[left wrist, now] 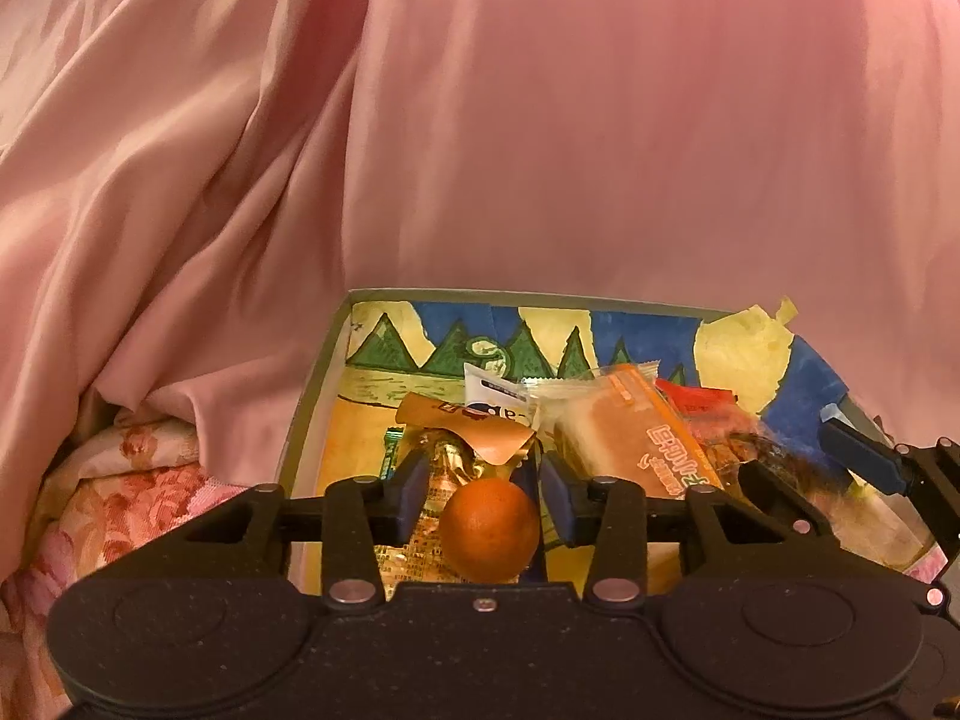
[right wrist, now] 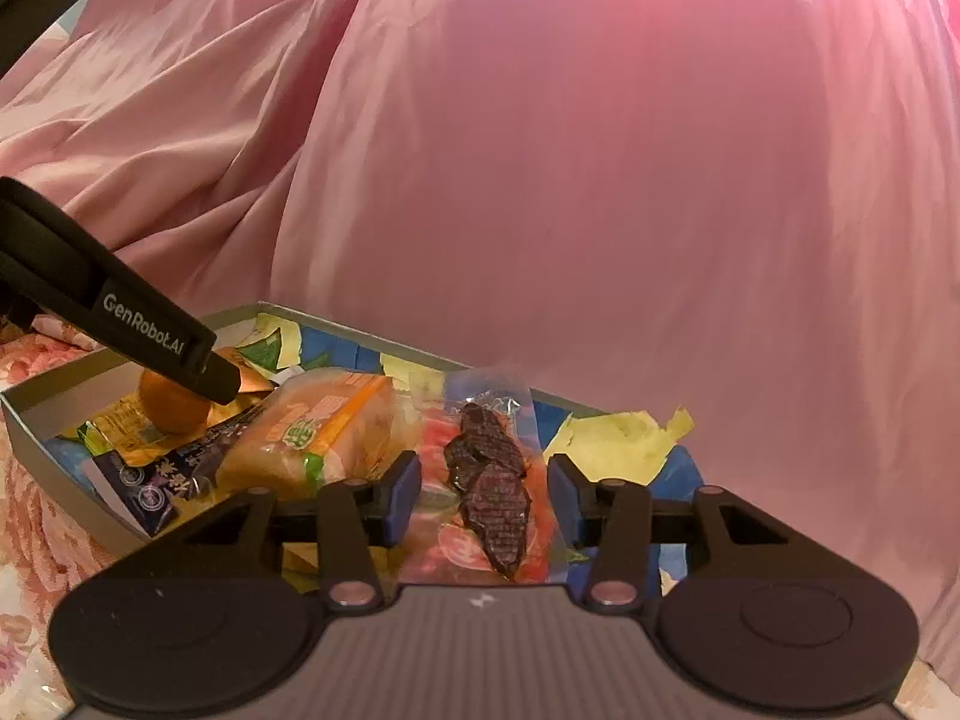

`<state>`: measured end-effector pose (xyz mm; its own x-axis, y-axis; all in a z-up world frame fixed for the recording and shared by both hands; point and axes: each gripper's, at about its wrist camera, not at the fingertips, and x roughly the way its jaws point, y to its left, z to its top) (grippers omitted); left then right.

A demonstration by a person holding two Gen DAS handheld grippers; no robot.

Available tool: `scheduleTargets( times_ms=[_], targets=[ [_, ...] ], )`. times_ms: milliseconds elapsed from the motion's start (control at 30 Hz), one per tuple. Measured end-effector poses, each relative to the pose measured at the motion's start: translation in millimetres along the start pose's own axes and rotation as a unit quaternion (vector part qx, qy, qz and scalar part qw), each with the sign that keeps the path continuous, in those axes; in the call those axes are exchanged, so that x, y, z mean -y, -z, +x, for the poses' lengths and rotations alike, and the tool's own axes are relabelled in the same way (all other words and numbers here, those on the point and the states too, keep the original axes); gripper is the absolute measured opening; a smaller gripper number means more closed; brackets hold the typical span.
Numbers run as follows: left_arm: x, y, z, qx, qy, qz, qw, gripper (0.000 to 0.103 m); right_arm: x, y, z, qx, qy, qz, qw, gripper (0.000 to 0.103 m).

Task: Organize snacks
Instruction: 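Carry the orange and meat strip into the grey tray and release both, then move both open tools back over the rice cake and blue pack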

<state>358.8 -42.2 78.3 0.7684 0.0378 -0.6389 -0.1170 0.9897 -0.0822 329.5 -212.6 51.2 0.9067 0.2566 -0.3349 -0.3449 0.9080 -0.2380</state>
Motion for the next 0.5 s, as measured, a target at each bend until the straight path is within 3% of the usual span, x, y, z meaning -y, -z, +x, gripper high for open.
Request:
scheduleTargets(
  times_ms=[133,300,500],
  targets=[
    [-0.8,0.3,-5.0,0.005,-0.007,-0.01,0.9999,0.058,-0.1,-1.0,-1.1,0.0,-0.001,0.0,1.0,0.059],
    [-2.0,0.6,-16.6,0.024,-0.016,-0.023,0.9993,0.082,0.3,-1.1,-3.8,-0.004,-0.004,0.004,1.0,0.068],
    [-5.3,1.0,-34.6,0.052,-0.028,-0.039,0.9975,0.099,4.6,-4.9,-16.6,0.007,-0.006,0.013,1.0,0.084]
  ],
)
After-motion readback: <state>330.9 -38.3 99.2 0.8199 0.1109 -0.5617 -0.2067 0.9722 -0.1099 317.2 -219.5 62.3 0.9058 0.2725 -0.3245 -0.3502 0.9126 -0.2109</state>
